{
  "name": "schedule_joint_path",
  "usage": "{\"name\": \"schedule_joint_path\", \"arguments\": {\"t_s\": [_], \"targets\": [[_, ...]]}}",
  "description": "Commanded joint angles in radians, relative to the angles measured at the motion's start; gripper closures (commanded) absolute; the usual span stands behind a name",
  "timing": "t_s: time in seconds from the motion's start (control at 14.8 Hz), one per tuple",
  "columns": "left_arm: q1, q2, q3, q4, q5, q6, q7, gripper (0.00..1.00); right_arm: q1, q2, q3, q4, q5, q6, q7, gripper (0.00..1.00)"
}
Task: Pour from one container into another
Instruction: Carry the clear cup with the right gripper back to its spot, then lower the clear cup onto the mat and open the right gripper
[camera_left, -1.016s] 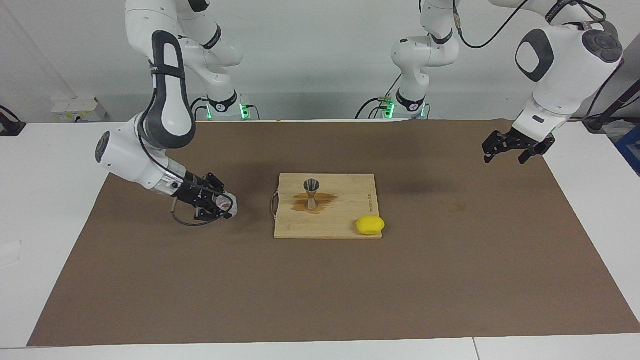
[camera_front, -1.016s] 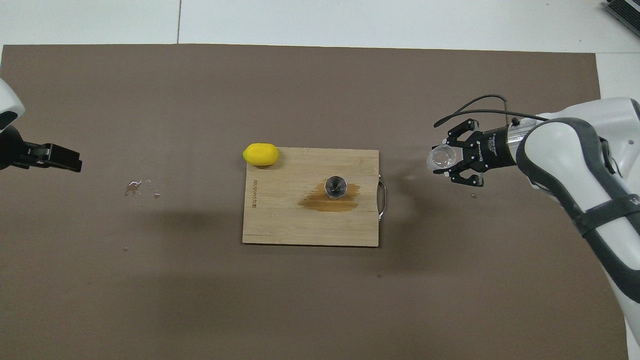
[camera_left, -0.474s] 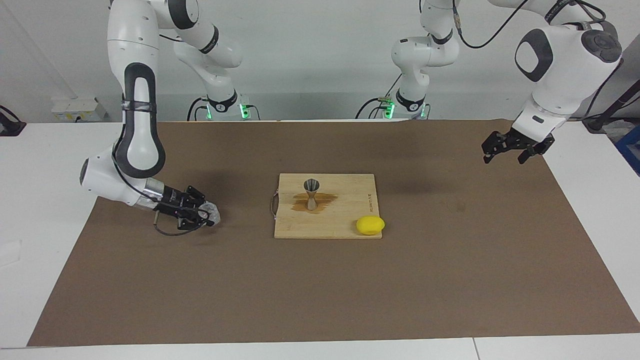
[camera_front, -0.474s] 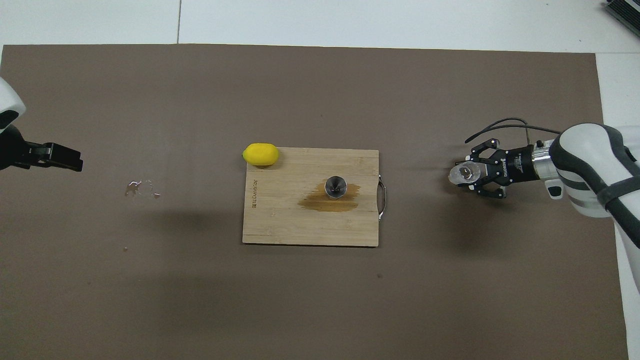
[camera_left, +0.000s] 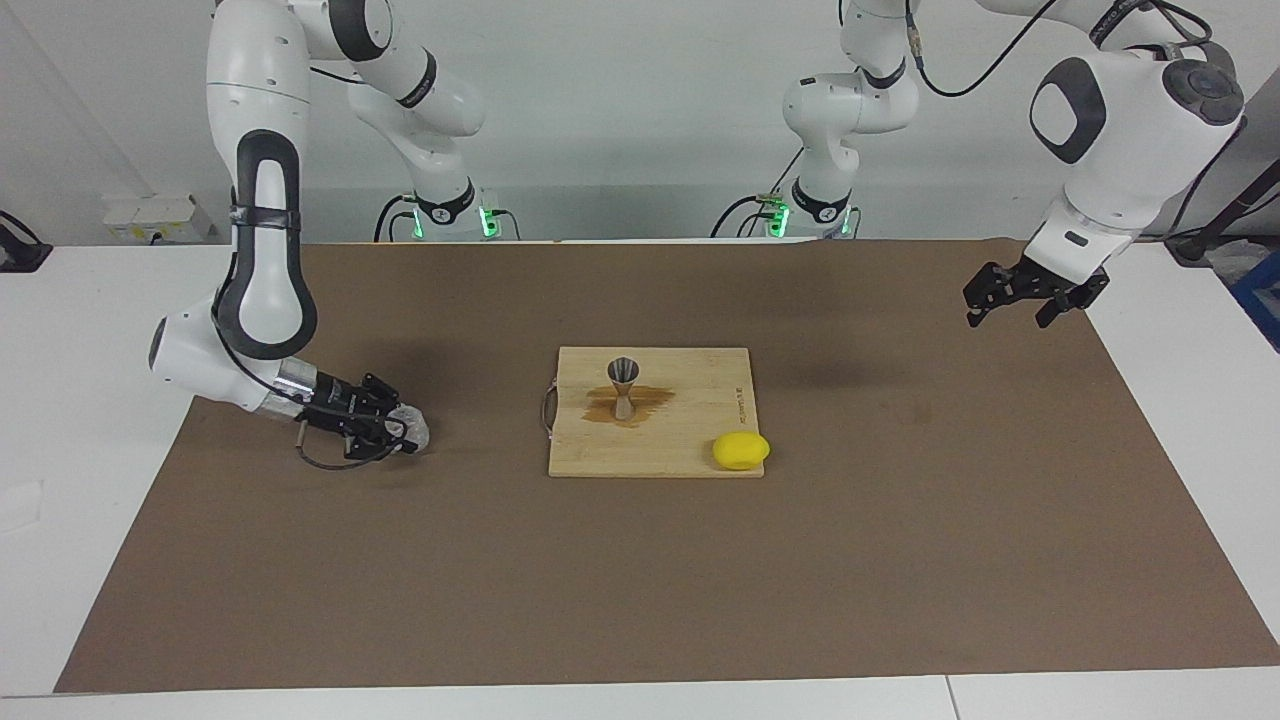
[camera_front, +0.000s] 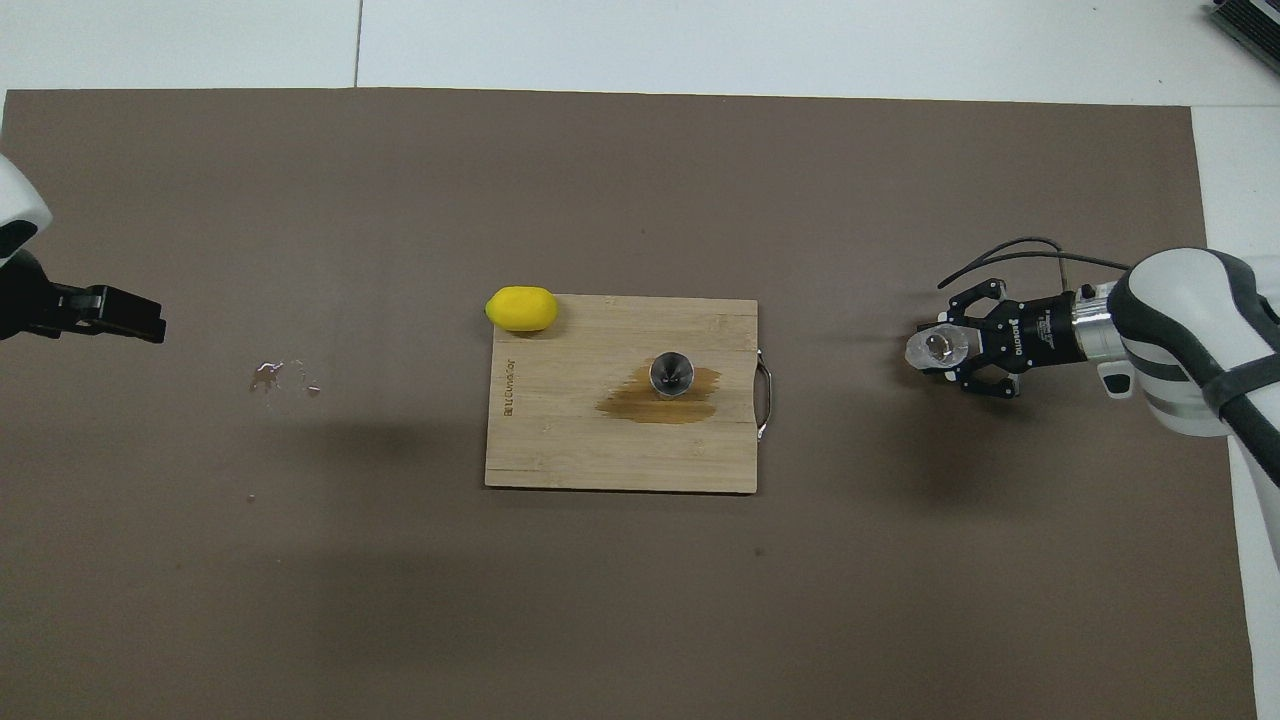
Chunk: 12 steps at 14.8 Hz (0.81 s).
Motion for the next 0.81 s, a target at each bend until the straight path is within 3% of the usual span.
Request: {"name": "schedule_joint_path", "arguments": {"t_s": [0.0,0.34,0.74], "targets": [[0.003,0.003,-0.005,0.006,-0.001,-0.004,-0.014,0.0,-0.034,-0.033,0.008,-0.03,0.017,-0.001,-0.046,0.0],[0.003,0.004,-0.005,0.007,-0.001,-0.004,-0.015,0.0,-0.033,-0.123,0.005,-0.036,-0.03,-0.001,-0.045,0.0],[0.003,0.006,-0.006,0.01,-0.001,-0.009,-0.015,0.0,0.061,-0.266,0.011,-0.018,-0.303,-0.01,-0.048,0.0]]}}
